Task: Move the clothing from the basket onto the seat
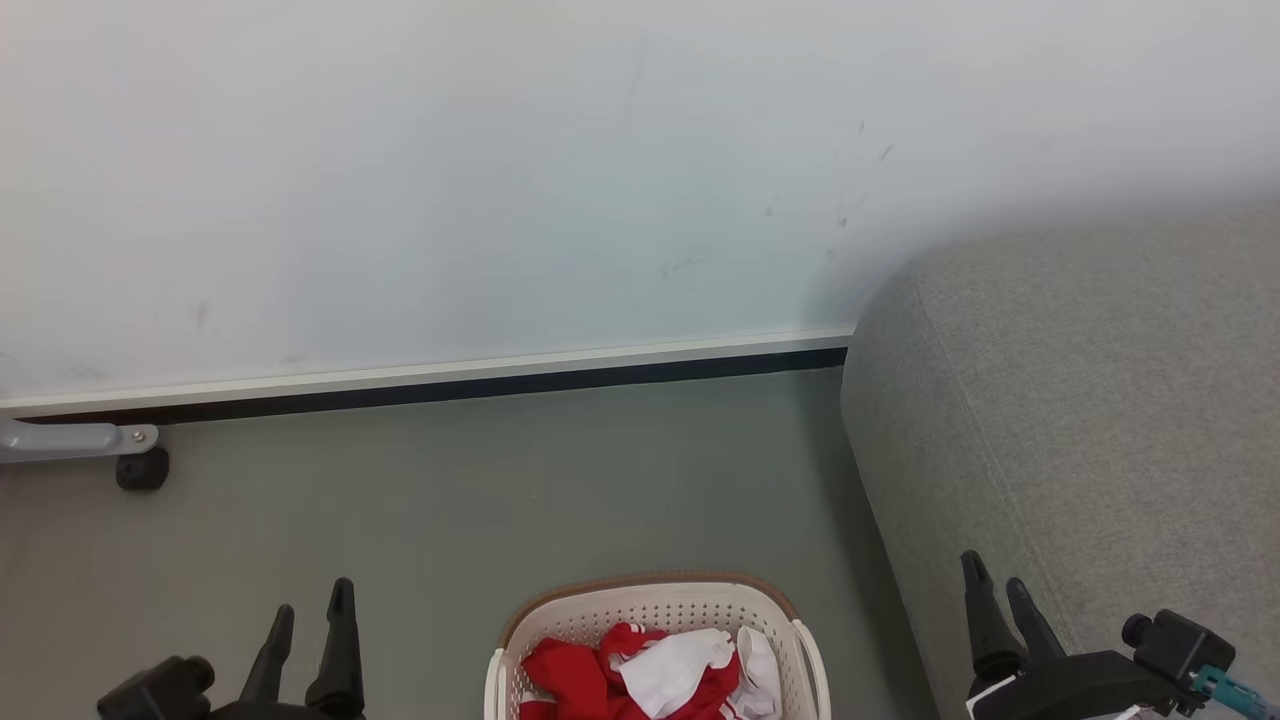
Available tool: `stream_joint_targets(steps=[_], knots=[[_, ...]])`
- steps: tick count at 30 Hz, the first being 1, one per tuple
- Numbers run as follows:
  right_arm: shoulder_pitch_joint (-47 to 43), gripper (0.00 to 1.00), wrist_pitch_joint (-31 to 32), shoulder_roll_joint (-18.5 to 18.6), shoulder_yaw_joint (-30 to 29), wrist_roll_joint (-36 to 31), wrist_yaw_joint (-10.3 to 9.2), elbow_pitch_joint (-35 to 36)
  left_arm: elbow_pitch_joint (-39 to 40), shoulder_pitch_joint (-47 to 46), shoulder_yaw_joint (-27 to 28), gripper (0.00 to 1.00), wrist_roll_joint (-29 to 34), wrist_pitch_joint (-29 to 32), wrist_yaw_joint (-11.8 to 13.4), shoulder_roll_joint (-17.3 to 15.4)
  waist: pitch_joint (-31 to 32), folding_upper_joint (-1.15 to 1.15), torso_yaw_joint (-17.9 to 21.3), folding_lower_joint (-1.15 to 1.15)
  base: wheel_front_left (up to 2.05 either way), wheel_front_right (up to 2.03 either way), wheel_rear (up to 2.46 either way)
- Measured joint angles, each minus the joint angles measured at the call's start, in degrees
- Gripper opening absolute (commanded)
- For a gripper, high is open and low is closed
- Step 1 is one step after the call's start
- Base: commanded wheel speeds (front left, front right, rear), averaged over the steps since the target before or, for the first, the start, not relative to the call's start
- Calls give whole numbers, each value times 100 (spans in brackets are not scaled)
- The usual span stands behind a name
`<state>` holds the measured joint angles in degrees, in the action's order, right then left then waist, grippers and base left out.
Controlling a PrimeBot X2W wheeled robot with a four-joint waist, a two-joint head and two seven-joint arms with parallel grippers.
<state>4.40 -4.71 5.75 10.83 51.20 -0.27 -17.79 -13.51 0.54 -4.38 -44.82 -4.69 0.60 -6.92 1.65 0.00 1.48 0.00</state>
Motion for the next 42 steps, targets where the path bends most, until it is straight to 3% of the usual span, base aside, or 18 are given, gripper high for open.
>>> stream_joint_targets(steps=[42], knots=[[86,100,-801,267,1135,-2828,-386,-35,165,332,-269,100,3040,-805,503,-141,153,0,150,0,0,0,0]])
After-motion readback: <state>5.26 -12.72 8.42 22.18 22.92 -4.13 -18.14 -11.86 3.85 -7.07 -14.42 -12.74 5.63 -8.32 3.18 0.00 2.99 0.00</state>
